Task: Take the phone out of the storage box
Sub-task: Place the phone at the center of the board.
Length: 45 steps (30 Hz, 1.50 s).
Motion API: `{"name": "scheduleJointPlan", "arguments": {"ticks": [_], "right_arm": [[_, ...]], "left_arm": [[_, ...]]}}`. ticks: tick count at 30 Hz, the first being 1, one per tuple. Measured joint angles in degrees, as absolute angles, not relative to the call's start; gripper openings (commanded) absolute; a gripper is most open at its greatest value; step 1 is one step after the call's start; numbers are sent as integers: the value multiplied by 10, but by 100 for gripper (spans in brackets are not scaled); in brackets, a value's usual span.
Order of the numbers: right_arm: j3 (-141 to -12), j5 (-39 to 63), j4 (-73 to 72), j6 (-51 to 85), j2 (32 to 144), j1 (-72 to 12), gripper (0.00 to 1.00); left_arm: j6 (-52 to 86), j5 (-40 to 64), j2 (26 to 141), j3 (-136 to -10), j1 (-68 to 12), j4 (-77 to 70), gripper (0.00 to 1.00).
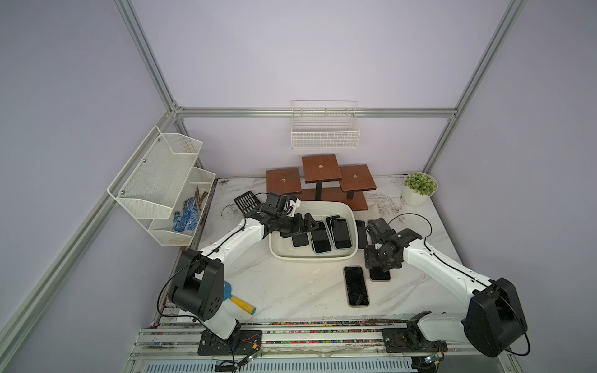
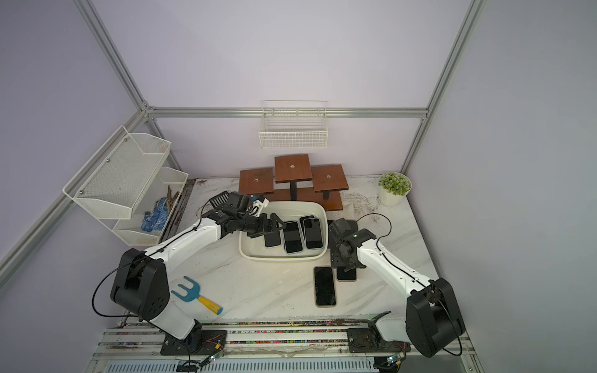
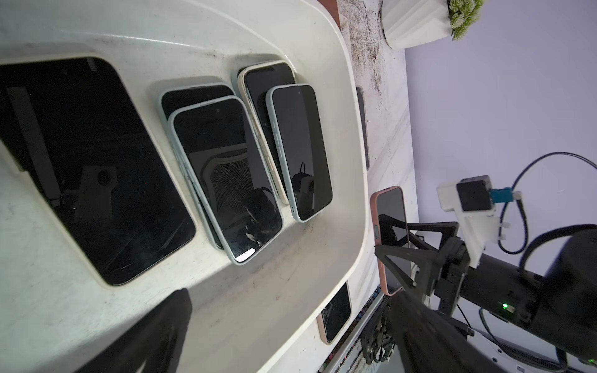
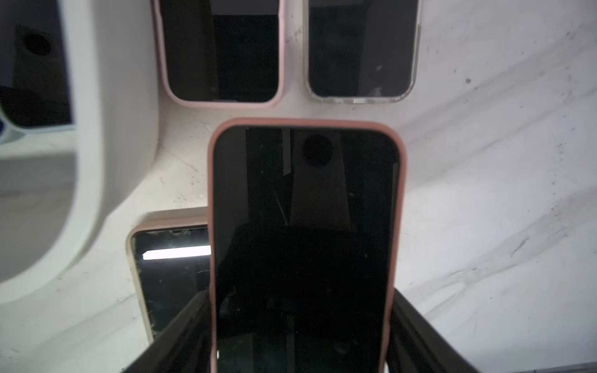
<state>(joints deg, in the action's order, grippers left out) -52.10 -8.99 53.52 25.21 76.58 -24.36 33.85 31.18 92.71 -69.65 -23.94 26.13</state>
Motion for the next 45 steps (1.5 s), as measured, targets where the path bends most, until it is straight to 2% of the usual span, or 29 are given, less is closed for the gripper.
{"name": "scheduleJointPlan", "arguments": {"ticks": [12,21,24,27,35,45], "right_arm": [[-511,-53,493,220,855,-221,51],[-511,-41,494,219,865,-221,52],[-511,-42,494,220,875,-221,57],[-515,-41,495,220,892,-217,73],[-529,-44,507,219,904,-209,100],[-561,-59,533,220,869,-206,100]], "left_arm": [[335,304,921,-692,-240,270,100],[334,296,903,-680,-240,279,100],[334,293,903,-680,-240,279,100],[334,288,901,-679,-240,280,100],[334,278,884,-676,-240,284,100],[334,268,884,-676,-240,289,100]]}}
